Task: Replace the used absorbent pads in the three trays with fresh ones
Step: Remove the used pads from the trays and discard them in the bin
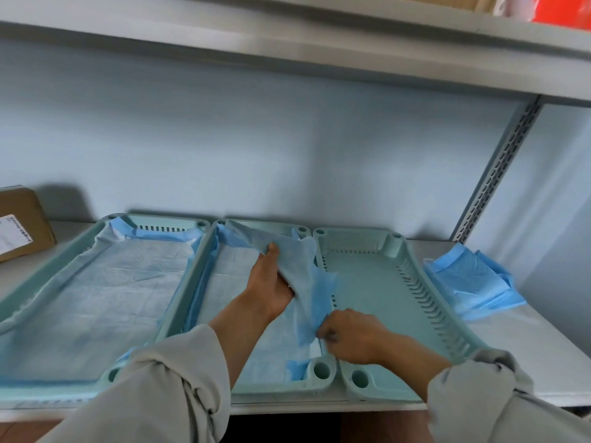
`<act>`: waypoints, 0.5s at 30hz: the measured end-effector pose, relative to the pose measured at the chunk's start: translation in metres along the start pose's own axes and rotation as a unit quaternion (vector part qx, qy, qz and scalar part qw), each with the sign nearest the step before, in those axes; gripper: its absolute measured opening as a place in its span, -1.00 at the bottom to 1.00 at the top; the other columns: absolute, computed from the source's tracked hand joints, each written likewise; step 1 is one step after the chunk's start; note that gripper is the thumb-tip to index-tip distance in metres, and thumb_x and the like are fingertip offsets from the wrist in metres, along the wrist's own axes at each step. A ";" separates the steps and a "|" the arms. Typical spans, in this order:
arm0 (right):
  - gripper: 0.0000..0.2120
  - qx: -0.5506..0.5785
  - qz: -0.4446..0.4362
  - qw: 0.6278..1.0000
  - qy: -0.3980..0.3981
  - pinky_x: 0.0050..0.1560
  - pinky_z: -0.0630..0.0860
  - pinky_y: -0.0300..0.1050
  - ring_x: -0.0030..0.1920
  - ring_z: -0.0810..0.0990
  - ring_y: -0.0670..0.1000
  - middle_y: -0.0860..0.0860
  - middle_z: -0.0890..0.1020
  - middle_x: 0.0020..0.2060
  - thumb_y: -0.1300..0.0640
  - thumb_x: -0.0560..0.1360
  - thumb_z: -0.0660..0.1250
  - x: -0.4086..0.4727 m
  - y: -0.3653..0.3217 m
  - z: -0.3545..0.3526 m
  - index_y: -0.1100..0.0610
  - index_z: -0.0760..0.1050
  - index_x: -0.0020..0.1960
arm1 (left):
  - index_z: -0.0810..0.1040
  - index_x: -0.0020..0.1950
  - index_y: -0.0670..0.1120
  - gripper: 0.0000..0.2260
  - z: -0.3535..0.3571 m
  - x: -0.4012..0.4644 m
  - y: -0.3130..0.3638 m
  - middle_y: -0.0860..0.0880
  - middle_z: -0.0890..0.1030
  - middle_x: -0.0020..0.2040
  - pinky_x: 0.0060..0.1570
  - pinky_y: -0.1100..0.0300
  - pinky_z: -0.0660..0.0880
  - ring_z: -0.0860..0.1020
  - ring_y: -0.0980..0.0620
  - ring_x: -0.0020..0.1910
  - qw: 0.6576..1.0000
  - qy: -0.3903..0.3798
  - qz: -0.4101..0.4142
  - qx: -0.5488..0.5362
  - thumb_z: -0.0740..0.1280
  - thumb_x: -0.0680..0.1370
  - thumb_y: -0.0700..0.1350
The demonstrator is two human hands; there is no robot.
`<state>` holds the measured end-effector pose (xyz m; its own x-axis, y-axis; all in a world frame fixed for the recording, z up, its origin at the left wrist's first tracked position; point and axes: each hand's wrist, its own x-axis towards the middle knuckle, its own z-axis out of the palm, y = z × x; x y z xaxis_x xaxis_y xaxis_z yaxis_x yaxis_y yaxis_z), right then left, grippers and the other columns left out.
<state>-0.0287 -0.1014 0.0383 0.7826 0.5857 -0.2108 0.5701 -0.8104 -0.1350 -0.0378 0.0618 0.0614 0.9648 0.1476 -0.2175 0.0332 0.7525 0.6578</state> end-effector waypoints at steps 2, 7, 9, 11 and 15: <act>-0.69 0.119 0.068 0.986 0.099 0.22 0.50 -0.02 0.14 0.59 0.01 -0.11 0.61 0.13 0.13 0.53 0.17 0.009 0.003 -0.012 -0.09 0.57 0.17 | 0.37 0.41 -0.21 -0.57 -0.008 -0.003 0.006 -0.24 0.52 0.30 0.19 -0.07 0.49 0.52 -0.20 0.24 0.999 -0.024 -0.010 0.038 0.14 0.63 0.01; -0.52 0.452 0.141 0.851 0.228 0.33 0.42 0.08 0.25 0.49 0.04 0.00 0.52 0.24 -0.05 0.53 0.30 0.029 0.014 -0.050 0.10 0.39 0.39 | 0.49 0.32 -0.18 -0.60 -0.007 -0.012 0.029 -0.16 0.64 0.14 -0.11 0.11 0.63 0.67 -0.06 0.00 0.986 -0.090 -0.060 0.128 0.20 0.60 0.04; -0.28 0.551 0.121 0.812 0.146 0.40 0.32 0.08 0.34 0.41 0.02 -0.06 0.43 0.36 -0.34 0.40 0.29 0.026 0.014 -0.054 0.05 0.35 0.42 | 0.54 0.25 -0.15 -0.65 -0.003 -0.017 0.037 -0.13 0.67 0.08 -0.06 0.10 0.61 0.68 -0.04 -0.05 0.980 -0.103 -0.087 0.146 0.21 0.59 0.04; -0.23 0.616 0.102 0.776 0.087 0.43 0.26 0.07 0.33 0.42 0.01 -0.09 0.47 0.33 -0.44 0.31 0.23 0.021 0.014 -0.052 -0.04 0.39 0.39 | 0.57 0.18 -0.15 -0.68 0.000 -0.020 0.043 -0.13 0.68 0.05 0.03 0.06 0.56 0.68 -0.05 -0.06 0.977 -0.112 -0.101 0.153 0.21 0.59 0.03; -0.36 0.632 0.105 0.768 -0.010 0.45 0.21 0.10 0.25 0.45 0.05 -0.04 0.50 0.15 -0.40 0.28 0.19 0.016 0.019 -0.039 -0.08 0.38 0.25 | 0.58 0.17 -0.15 -0.67 -0.001 -0.022 0.048 -0.14 0.67 0.07 0.13 0.03 0.51 0.67 -0.07 -0.03 0.979 -0.125 -0.104 0.127 0.24 0.55 0.02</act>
<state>0.0044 -0.1071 0.0705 0.8136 0.4489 -0.3694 -0.2755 -0.2619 -0.9249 -0.0582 0.0957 0.0969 0.9631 -0.1768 -0.2031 0.2681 0.5618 0.7826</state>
